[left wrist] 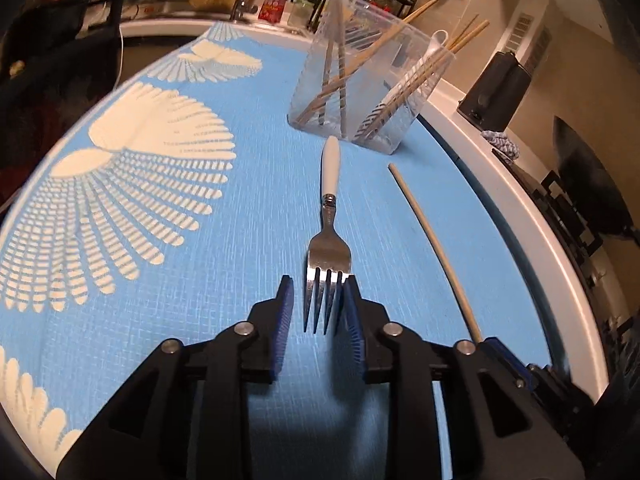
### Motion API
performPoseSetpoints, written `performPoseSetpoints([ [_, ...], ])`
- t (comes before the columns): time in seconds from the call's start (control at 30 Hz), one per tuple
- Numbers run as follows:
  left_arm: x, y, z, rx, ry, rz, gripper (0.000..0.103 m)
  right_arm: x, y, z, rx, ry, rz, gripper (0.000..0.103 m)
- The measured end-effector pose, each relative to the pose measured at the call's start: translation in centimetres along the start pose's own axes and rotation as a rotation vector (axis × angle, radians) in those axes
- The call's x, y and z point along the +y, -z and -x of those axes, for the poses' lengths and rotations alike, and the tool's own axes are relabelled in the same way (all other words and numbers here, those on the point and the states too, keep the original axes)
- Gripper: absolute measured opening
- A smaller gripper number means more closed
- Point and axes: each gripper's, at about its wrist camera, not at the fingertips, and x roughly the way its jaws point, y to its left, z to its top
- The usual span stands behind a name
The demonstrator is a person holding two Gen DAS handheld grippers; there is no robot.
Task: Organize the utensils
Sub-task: 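Lower the left tool over the fork while the right tool grasps the last chopstick, then close the left tool on the white-handled fork's neck while the right tool holds the chopstick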
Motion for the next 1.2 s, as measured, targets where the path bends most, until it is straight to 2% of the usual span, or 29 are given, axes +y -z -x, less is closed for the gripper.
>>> performPoseSetpoints([
  [0.23,-1.0,-0.1,-0.5,-0.007,0.001,-0.030,0.020,0.0,0.0,0.0,0.001,-0.001,0.004,0.006],
  [0.3,-1.4,0.2,-0.1,-0.024,-0.006,-0.070,0.008,0.0,0.0,0.0,0.002,-0.002,0.003,0.006],
  [0.43,-2.3,1.1,1.0,-0.052,-0.019,-0.164,0.006,0.1,0.0,0.0,0.006,-0.001,0.002,0.006],
  [0.53,-2.2,1.7,1.6,-0.063,-0.004,-0.187,0.005,0.2,0.1,0.1,0.005,-0.001,0.006,0.006],
  [0.77,-2.1,2.3,4.5,-0.146,-0.068,-0.239,0.003,0.6,0.2,0.2,0.011,0.001,0.018,0.006],
  [0.9,-1.3,2.6,4.3,-0.152,-0.037,-0.210,0.003,0.6,0.2,0.2,0.009,0.002,0.016,0.006],
  [1.07,-0.2,2.7,3.5,-0.125,-0.050,-0.169,0.003,0.6,0.2,0.2,0.013,-0.003,0.017,0.006],
  [1.2,-0.5,2.6,4.5,-0.181,-0.017,-0.164,0.004,0.7,0.3,0.3,0.009,0.002,0.019,0.006],
])
